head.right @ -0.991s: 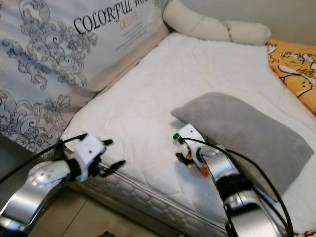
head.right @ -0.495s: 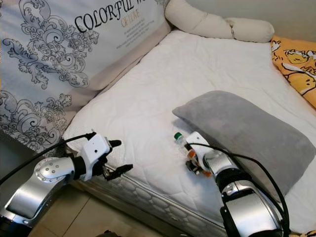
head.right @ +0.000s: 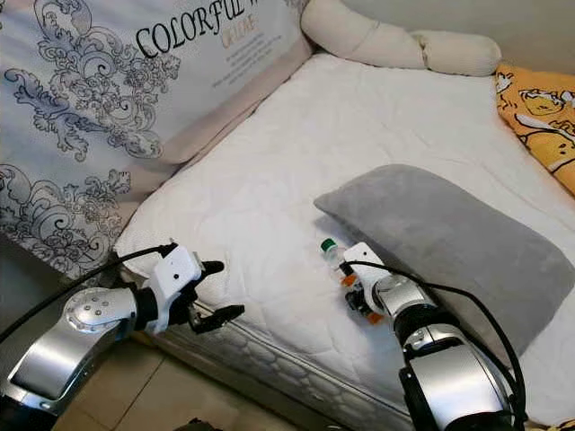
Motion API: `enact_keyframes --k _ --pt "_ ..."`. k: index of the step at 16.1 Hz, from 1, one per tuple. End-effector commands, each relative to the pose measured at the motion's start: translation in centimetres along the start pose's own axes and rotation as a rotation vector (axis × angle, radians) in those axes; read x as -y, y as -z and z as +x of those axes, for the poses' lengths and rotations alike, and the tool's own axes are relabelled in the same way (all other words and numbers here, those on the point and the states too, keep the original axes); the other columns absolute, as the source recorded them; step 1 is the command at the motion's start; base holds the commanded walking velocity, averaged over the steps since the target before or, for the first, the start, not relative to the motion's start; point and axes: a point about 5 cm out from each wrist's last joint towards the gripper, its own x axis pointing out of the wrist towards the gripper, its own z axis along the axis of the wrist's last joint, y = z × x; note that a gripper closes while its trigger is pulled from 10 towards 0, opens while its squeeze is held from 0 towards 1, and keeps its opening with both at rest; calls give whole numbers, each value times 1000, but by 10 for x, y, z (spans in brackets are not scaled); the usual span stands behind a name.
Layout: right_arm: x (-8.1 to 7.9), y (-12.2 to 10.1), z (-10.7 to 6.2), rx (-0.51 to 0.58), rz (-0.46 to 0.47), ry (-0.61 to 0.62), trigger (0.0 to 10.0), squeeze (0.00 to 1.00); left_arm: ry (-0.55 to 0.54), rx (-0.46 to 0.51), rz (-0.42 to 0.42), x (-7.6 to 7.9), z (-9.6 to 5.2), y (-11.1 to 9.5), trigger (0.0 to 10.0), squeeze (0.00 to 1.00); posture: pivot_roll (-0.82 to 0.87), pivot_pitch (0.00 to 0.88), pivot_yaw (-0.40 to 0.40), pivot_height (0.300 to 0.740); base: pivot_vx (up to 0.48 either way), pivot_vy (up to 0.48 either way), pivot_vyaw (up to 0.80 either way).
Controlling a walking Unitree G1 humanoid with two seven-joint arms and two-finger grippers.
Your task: Clean up the room
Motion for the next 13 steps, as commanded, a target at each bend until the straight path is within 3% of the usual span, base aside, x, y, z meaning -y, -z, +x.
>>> enact_keyframes --k 1,7,11,12,13 --pt "4 -4 -2 16 24 5 0 0 8 -4 5 1 -1 -1 10000 875 53 0 34 740 0 0 0" --pt "14 -5 -6 74 120 0 0 0 39 -34 -14 7 4 8 10000 875 24 0 50 740 0 0 0" --pt "9 -24 -14 342 225 -120 0 0 -4 -74 -33 6 -5 24 10000 886 26 0 57 740 0 0 0" --pt "4 -30 -22 475 222 -132 0 0 -42 -92 -28 5 -8 33 10000 890 17 0 68 740 0 0 0" --pt "-3 -34 -34 607 203 -147 4118 0 -95 -86 -44 2 -9 36 10000 894 -6 0 80 740 0 0 0"
